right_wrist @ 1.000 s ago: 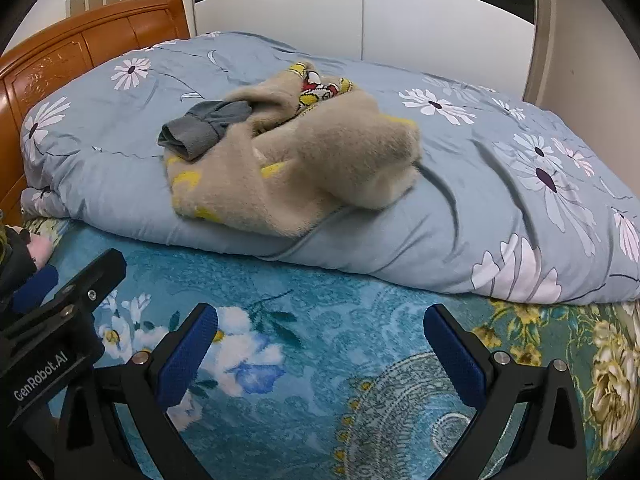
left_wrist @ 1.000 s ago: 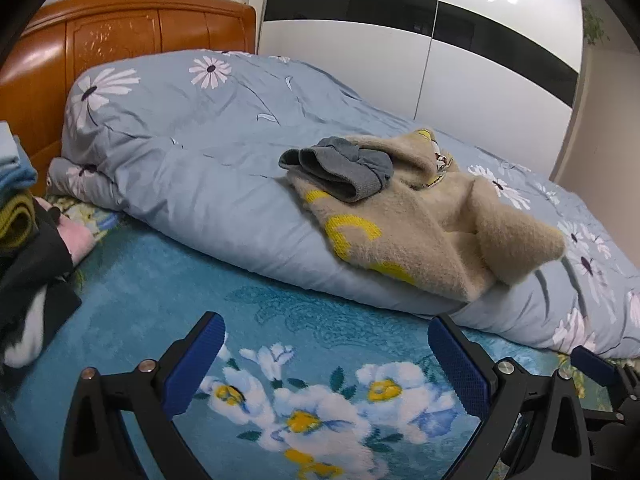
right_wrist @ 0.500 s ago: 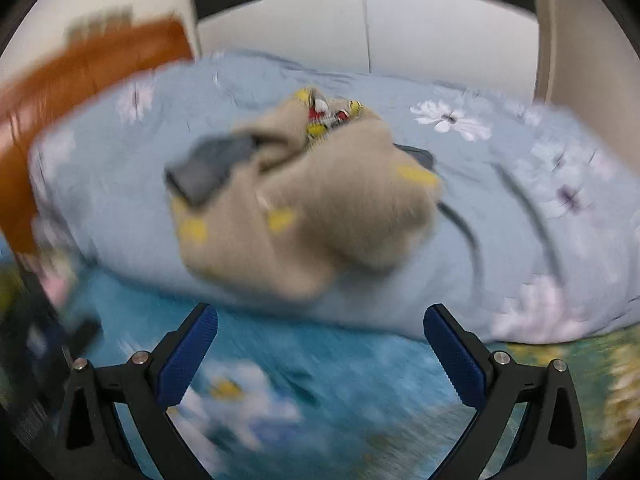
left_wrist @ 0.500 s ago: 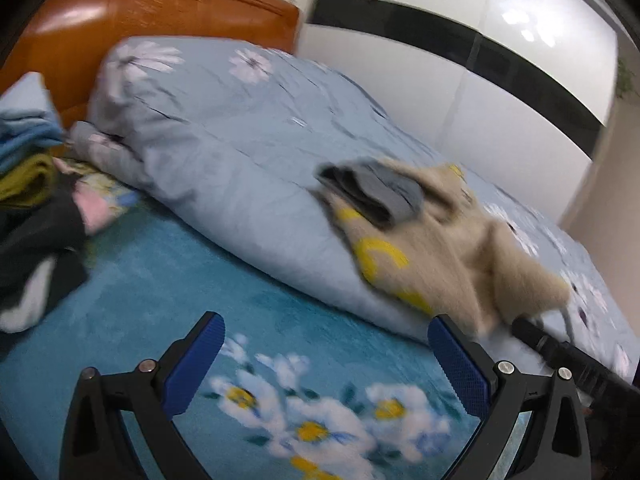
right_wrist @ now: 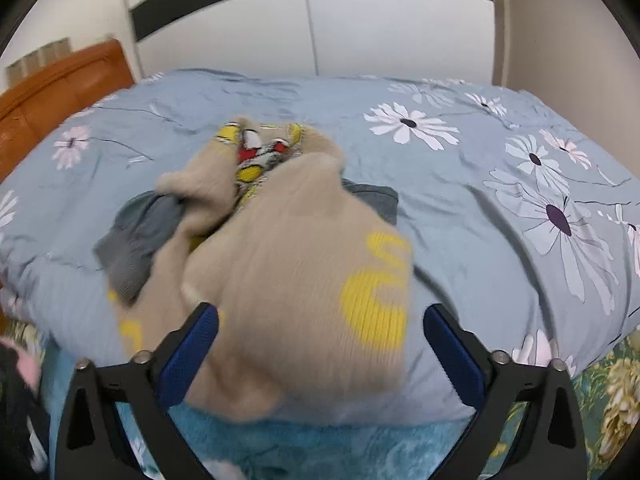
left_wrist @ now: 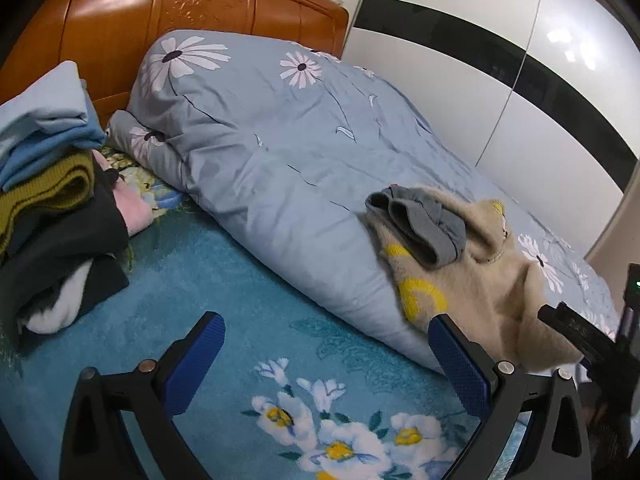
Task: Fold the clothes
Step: 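Grasp the yellow-striped sleeve cuff with the right gripper and pull it off the duvet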
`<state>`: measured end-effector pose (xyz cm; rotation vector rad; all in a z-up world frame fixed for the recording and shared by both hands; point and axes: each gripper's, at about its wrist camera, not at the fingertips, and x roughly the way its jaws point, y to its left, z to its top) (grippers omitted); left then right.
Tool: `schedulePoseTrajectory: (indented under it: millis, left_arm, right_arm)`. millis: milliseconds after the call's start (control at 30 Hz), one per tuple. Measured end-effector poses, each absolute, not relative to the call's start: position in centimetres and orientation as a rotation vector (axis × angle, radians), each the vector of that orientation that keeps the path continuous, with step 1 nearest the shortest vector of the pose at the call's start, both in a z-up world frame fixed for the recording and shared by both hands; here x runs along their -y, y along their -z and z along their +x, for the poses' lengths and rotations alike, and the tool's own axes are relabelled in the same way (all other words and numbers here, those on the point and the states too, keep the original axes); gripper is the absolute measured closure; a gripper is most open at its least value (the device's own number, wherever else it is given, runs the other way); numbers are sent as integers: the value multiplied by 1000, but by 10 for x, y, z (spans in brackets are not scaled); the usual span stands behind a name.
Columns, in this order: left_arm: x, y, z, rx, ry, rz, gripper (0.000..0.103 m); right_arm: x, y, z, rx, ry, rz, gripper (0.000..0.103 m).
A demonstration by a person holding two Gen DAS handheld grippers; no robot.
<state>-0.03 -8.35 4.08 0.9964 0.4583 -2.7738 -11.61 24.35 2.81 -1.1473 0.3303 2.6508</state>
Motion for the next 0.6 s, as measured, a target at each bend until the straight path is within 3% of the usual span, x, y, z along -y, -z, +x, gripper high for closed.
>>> schedulePoseTrajectory:
  millis: [33, 67, 100, 200, 367, 600]
  left_arm:
    - [89, -44, 3, -456, 2773, 1000, 0]
    - [95, -46, 6, -454, 2773, 1004, 0]
    - [101, -49, 10, -451, 2772, 1008, 0]
    - [119, -58, 20, -444, 2771, 1021, 0]
    - [145, -69, 43, -430, 2780, 1059, 0]
    - [151, -84, 84, -390, 2857, 1171, 0]
  right_arm:
    - [-245, -29, -119, -351, -2632, -1161, 48]
    - [-246, -32, -122, -393, -2612, -1190, 71]
    - [-248, -35, -123, -449, -2603, -1218, 80]
    - [-253, -56, -115, -584, -2601, -1245, 88]
    - [-263, -117, -57, -757, -2666, -1149, 90]
    - [-267, -186, 52, -738, -2718, -1087, 91]
